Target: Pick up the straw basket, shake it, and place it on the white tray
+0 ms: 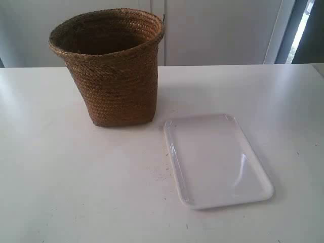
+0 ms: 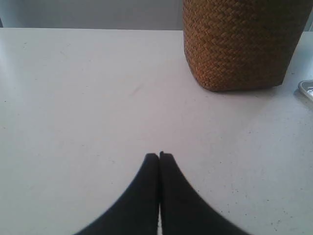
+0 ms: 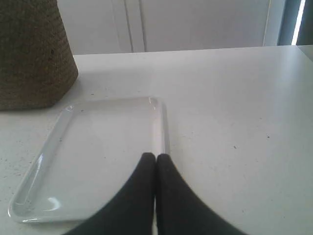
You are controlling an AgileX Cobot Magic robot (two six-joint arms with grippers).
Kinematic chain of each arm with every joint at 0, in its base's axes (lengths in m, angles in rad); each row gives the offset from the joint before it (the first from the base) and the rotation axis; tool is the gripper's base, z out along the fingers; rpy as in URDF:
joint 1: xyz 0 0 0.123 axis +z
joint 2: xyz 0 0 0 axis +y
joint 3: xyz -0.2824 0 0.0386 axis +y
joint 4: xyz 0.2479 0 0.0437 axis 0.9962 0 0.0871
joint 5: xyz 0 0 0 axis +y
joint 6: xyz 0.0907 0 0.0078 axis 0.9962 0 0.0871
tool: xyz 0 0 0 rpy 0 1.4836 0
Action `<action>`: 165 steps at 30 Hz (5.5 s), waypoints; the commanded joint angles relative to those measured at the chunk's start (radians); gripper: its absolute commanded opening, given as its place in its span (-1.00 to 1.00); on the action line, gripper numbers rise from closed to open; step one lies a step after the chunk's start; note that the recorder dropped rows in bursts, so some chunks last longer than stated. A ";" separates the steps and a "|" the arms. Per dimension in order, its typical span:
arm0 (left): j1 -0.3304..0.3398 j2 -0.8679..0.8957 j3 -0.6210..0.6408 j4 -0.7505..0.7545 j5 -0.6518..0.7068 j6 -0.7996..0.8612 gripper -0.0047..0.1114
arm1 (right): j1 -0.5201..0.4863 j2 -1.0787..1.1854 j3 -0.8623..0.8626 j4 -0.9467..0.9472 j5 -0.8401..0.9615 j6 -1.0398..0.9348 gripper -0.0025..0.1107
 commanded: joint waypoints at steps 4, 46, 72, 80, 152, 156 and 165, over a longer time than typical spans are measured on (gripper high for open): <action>0.004 -0.005 0.004 -0.004 0.000 0.000 -0.91 | 0.000 -0.007 0.005 -0.009 -0.007 -0.123 -0.96; 0.004 0.087 -0.093 -0.014 -0.594 -0.109 -0.92 | 0.000 0.025 -0.064 0.282 -0.828 0.011 -0.96; 0.005 1.493 -1.551 -0.143 0.429 0.171 -0.92 | 0.000 1.567 -1.647 0.259 0.502 -0.192 -0.96; 0.005 1.657 -1.832 -0.158 0.582 0.126 -0.92 | 0.000 1.703 -1.835 0.390 0.548 -0.221 -0.96; -0.026 1.962 -1.854 -0.454 0.578 0.086 0.29 | 0.141 2.106 -1.842 0.981 0.413 -0.530 0.04; -0.026 1.962 -1.854 -0.452 0.571 0.086 0.29 | 0.141 2.106 -1.842 0.979 0.420 -0.530 0.04; -0.026 1.962 -1.854 -0.361 0.582 0.086 0.29 | 0.141 2.106 -1.842 0.973 0.418 -0.528 0.04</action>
